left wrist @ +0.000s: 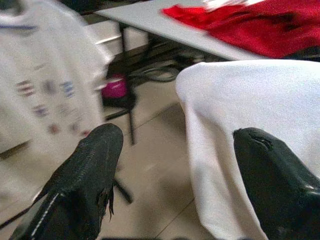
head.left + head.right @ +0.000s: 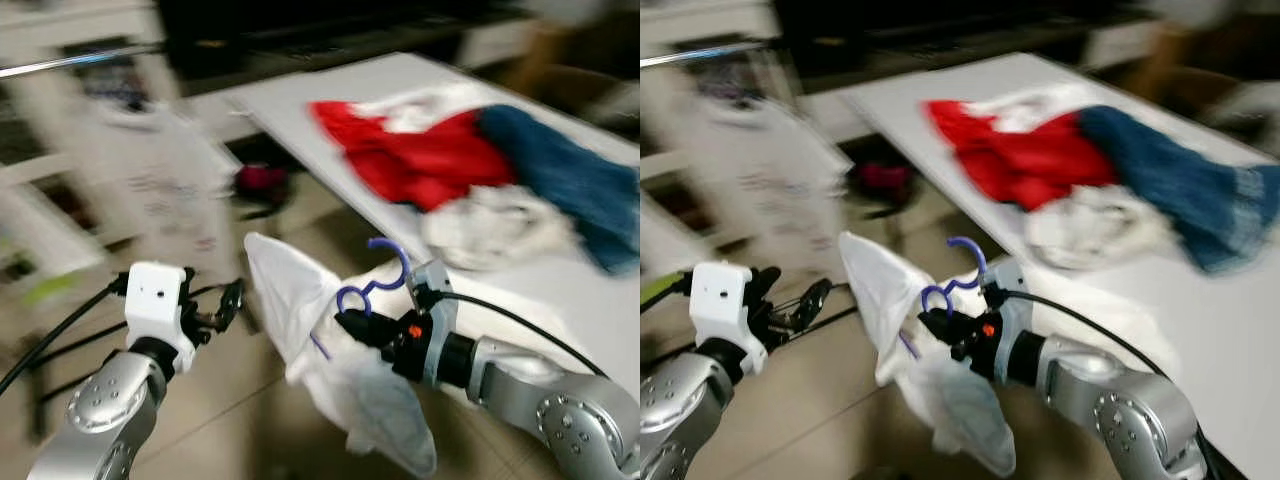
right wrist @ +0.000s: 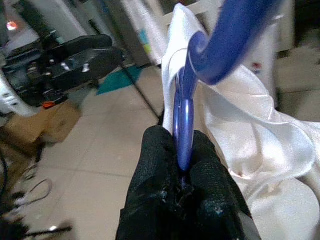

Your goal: Hang hanger

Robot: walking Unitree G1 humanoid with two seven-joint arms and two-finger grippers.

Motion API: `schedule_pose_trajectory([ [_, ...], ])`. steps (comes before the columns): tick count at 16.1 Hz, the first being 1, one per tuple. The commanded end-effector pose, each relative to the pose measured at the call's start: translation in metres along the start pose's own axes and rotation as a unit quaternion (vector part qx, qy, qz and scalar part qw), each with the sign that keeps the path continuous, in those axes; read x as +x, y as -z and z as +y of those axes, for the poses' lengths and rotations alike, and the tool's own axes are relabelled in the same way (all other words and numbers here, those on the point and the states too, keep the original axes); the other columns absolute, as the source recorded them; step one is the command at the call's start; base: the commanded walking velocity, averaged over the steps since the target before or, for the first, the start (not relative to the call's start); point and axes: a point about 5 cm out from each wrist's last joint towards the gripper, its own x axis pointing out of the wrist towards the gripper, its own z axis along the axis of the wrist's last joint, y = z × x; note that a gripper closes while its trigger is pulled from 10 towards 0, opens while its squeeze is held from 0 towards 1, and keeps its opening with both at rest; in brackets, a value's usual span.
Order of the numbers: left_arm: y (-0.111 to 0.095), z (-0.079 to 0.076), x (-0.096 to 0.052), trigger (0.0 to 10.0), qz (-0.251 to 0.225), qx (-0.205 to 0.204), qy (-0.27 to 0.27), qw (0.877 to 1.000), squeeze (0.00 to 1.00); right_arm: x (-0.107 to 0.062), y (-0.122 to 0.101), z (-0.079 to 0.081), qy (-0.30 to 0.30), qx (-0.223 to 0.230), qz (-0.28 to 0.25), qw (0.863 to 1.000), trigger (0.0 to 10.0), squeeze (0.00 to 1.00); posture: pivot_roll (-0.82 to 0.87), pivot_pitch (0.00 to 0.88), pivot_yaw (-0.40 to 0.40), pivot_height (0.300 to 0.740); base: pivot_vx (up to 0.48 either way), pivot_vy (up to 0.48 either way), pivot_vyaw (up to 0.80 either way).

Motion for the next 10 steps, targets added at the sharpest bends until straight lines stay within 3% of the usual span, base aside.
schedule_pose_trajectory([
  [1, -0.002, 0.0, 0.001, 10.0, 0.002, 0.002, 0.0, 1.0, 0.0, 0.0, -0.004, -0.002, 0.012, -0.005, -0.01, 1.0, 10.0, 0.0, -0.05, 0.025, 0.041, 0.74, 0.0, 0.0, 0.8],
  [5, 0.002, -0.008, 0.006, 10.0, 0.013, -0.011, 0.017, 1.0, 0.0, -0.007, 0.0, -0.017, 0.086, -0.013, -0.016, 0.996, 10.0, 0.0, -0.09, 0.036, 0.055, 0.74, 0.0, 0.0, 0.8],
  [7, 0.003, -0.016, 0.017, 10.0, 0.017, -0.024, 0.036, 0.999, 0.0, -0.017, -0.004, -0.023, 0.119, -0.004, -0.047, 0.992, 10.0, 0.0, -0.13, 0.009, 0.092, 0.74, 0.0, 0.0, 0.8],
  [8, 0.002, -0.016, 0.026, 10.0, 0.013, -0.031, 0.046, 0.998, 0.0, -0.02, -0.008, -0.025, 0.137, -0.01, -0.057, 0.989, 10.0, 0.0, -0.17, 0.038, 0.101, 0.74, 0.0, 0.0, 0.8],
  [9, 0.002, -0.019, 0.039, 10.0, 0.013, -0.007, 0.049, 0.999, 0.0, -0.026, -0.006, -0.03, 0.152, -0.004, -0.063, 0.986, 10.0, 0.0, -0.15, 0.052, 0.097, 0.74, 0.0, 0.0, 0.8],
  [10, 0.0, -0.021, 0.04, 10.0, 0.012, 0.0, 0.048, 0.999, 0.0, -0.026, -0.003, -0.032, 0.159, -0.011, -0.056, 0.986, 10.0, 0.0, -0.15, 0.045, 0.086, 0.74, 0.0, 0.0, 0.8],
])
